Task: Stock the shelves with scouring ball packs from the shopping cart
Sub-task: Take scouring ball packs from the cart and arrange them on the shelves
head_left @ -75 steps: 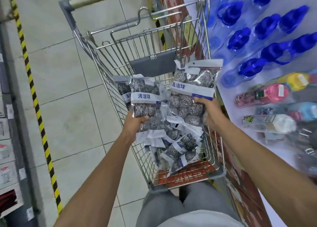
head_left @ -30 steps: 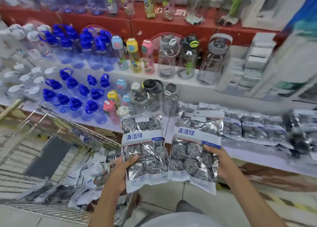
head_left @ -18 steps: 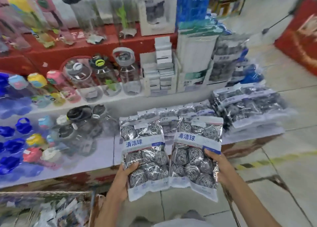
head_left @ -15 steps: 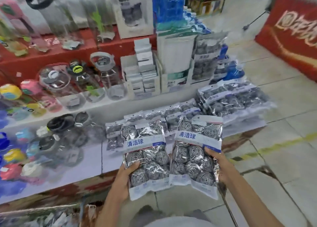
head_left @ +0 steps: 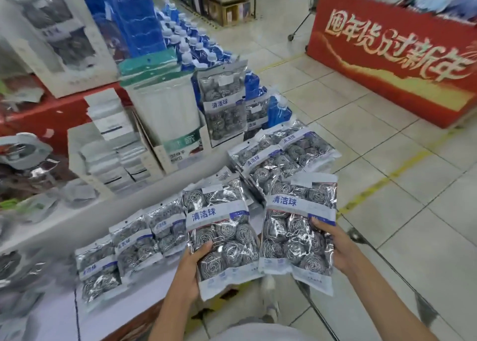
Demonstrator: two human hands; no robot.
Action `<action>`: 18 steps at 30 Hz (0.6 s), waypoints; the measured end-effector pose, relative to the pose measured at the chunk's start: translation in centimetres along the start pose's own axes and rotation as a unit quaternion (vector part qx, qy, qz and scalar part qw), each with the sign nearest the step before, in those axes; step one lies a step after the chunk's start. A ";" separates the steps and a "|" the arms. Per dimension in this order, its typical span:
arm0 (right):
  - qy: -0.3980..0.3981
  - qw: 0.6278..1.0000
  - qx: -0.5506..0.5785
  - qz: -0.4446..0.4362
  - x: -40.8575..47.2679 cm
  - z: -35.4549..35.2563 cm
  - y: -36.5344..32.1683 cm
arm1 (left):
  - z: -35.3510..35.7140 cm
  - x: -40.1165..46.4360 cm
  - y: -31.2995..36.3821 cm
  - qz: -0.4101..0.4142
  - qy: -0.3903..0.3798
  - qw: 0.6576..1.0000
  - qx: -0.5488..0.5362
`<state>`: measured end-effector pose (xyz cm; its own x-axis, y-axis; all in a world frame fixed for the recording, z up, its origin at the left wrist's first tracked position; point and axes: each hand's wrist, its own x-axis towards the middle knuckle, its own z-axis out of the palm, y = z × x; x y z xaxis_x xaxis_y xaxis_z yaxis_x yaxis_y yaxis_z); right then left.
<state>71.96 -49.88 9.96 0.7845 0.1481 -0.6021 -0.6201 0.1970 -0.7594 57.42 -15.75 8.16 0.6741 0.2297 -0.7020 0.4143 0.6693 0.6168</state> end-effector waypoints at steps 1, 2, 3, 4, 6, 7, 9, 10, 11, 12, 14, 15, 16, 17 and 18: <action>0.002 1.000 -0.001 -0.003 0.8 -0.5 -1.0 | 1.3 1.1 0.2 -0.002 -0.004 1.000 0.003; 0.004 1.000 0.000 -0.006 1.7 -0.9 -2.0 | 2.5 2.1 0.4 -0.003 -0.004 1.000 -0.005; 0.008 1.000 0.001 -0.010 2.4 -1.3 -3.1 | 3.8 3.1 0.6 -0.004 0.003 1.000 -0.014; 0.012 1.000 0.006 -0.010 3.2 -1.7 -4.1 | 5.1 4.0 0.8 -0.002 0.010 1.000 -0.019; 0.015 1.000 0.007 -0.005 5.0 -2.8 -6.2 | 7.4 5.8 1.0 -0.005 0.010 0.999 -0.030; 0.017 1.000 0.000 -0.002 5.9 -3.2 -7.3 | 8.6 6.6 1.2 -0.004 0.001 0.999 -0.034; 0.018 1.000 -0.014 0.004 7.8 -4.1 -9.5 | 10.9 8.3 1.9 -0.006 -0.006 1.000 -0.029; 0.021 1.000 -0.022 0.007 8.9 -4.7 -10.6 | 12.0 9.2 2.1 -0.007 -0.005 1.000 -0.016; 0.024 0.999 -0.033 0.007 9.9 -5.2 -11.5 | 13.1 10.0 2.3 -0.004 -0.002 1.000 -0.005; 0.028 0.998 -0.049 0.008 10.9 -5.5 -12.4 | 14.1 10.7 2.4 -0.003 0.009 1.000 -0.002; 0.023 0.998 -0.063 0.011 13.0 -6.1 -14.1 | 15.9 12.0 2.6 -0.001 0.032 0.999 -0.012; 0.017 0.998 -0.067 0.013 14.0 -6.3 -15.1 | 16.7 12.7 2.7 0.002 0.037 0.999 -0.010; 0.016 0.997 -0.078 0.014 15.1 -6.4 -16.1 | 17.5 13.4 2.7 0.005 0.043 0.999 -0.003; 0.014 0.996 -0.092 0.011 16.2 -6.5 -17.0 | 18.2 14.2 2.7 0.008 0.046 0.999 0.003; 0.011 0.995 -0.100 0.008 17.2 -6.6 -17.9 | 18.9 14.8 2.7 0.006 0.046 0.999 0.003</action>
<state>96.49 -57.22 11.61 0.7752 0.1278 -0.6187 -0.6235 -0.0029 -0.7818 80.03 -23.91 6.16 0.6196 0.3025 -0.7243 0.4102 0.6620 0.6273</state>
